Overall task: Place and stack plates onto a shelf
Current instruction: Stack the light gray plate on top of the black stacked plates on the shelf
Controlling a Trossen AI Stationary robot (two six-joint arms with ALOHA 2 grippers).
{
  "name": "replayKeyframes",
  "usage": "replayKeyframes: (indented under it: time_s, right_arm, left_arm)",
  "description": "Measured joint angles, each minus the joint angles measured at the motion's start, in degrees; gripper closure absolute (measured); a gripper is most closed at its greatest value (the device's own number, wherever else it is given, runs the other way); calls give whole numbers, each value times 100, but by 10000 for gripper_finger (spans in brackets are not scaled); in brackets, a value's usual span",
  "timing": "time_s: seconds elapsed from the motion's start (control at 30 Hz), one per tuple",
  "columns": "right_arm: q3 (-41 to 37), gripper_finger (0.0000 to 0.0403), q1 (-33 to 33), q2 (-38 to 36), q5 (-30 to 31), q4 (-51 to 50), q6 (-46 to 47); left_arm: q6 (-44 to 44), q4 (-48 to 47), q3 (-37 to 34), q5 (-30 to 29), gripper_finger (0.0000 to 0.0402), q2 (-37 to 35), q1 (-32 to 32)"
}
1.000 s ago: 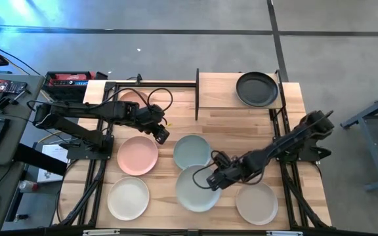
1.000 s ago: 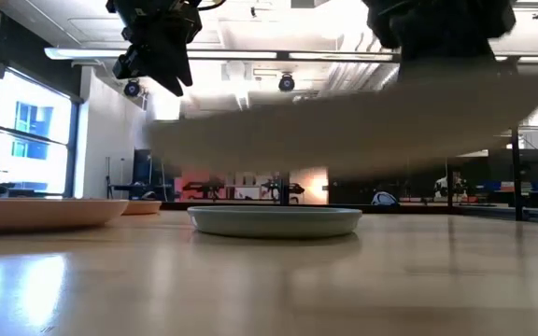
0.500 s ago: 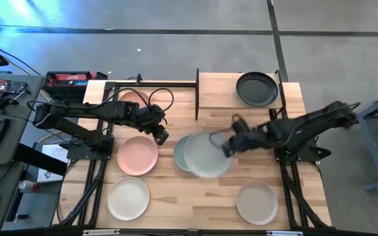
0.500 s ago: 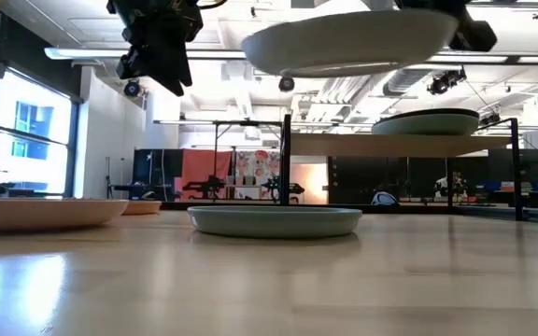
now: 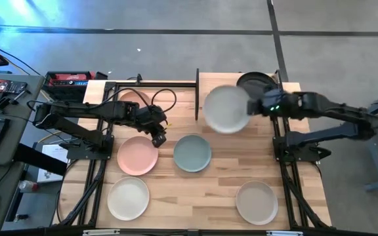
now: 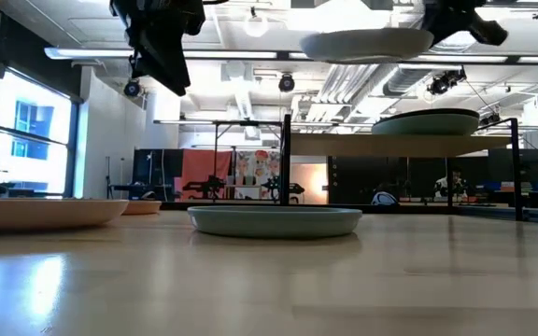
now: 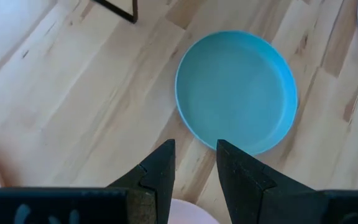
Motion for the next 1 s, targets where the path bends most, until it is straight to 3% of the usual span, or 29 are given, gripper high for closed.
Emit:
replayKeyframes:
  time_s: [0.27, 0.47, 1.0]
  right_arm:
    - [0, 403, -1458, -832, 2, -554, 249]
    - [0, 403, -2172, -1002, 236, -855, 628]
    - [-413, 403, -2813, -371, 199, -1194, 1563]
  left_arm:
    - [758, 7, 0, -2, 296, 0, 17]
    - [1138, 8, 0, -2, 296, 0, 17]
    - [2269, 4, 0, -450, 296, 0, 17]
